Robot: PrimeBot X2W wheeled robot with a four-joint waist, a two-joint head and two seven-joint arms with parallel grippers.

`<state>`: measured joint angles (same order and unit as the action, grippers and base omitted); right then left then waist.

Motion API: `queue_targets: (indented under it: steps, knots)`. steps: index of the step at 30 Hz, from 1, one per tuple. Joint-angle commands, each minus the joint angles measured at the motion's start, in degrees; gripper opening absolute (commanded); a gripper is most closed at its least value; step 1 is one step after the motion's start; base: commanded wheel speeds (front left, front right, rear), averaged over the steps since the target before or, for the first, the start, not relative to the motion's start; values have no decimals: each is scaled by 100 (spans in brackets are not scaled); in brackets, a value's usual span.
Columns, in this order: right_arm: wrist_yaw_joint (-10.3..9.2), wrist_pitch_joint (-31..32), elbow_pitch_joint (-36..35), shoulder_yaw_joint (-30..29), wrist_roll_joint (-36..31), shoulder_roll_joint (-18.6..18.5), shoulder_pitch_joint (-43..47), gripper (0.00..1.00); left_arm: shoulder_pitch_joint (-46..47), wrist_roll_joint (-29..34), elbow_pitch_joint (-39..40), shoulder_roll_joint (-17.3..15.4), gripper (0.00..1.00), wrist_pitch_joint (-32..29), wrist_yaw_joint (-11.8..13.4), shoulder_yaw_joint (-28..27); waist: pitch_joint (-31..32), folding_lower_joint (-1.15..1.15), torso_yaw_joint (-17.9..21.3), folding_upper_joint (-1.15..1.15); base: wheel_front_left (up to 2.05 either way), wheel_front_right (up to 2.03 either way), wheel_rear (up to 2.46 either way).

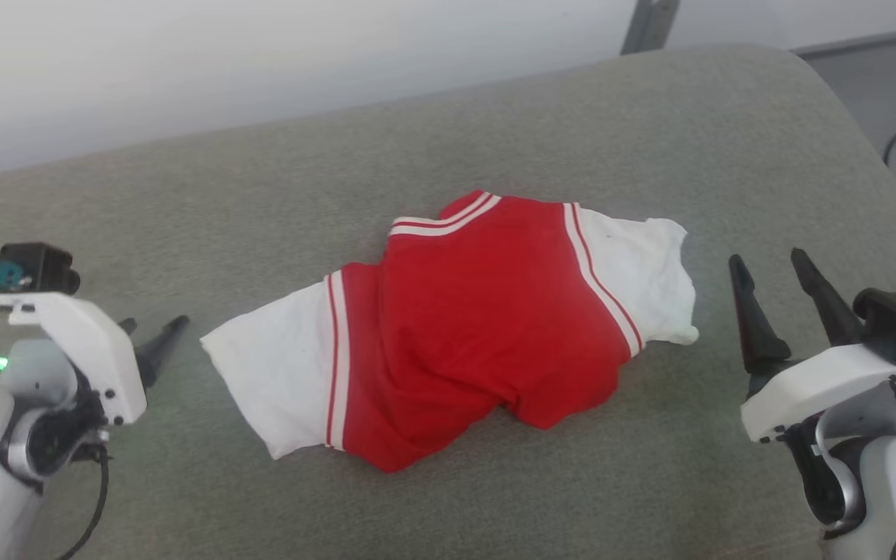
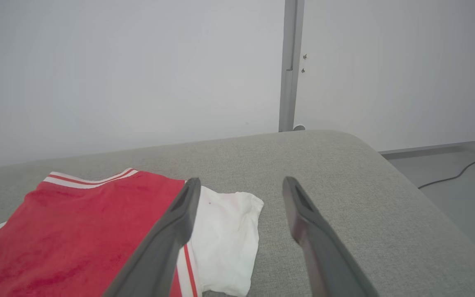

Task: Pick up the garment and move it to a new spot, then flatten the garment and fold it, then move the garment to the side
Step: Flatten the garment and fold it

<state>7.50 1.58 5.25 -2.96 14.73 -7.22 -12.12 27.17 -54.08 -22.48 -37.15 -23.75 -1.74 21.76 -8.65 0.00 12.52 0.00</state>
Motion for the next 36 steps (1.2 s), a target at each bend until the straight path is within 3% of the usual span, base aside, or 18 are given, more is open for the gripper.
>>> queue_targets:
  steps: [1,11,28,29,30,36]
  knots:
    - [-2,-2,5,18,34,11,-69,100,153,-55,-106,21,100,-235,52,67,-41,0,80,0,0,0,0]
    - [-2,35,57,63,95,32,-135,100,945,165,-772,185,100,-1568,288,664,-232,0,265,0,0,0,0]
    - [-2,124,216,244,213,82,-381,100,1504,362,-1932,831,100,-2550,390,1352,-660,0,382,0,0,0,0]
    - [-2,142,229,255,230,71,-400,100,1489,340,-1970,864,23,-2619,337,1389,-675,0,375,0,0,0,0]
    - [-2,163,241,255,238,59,-429,100,1477,299,-2008,893,0,-2684,303,1405,-690,0,364,0,0,0,0]
    - [-2,482,428,365,407,-96,-729,100,1686,284,-2038,917,0,-2676,322,1371,-805,0,239,0,0,0,0]
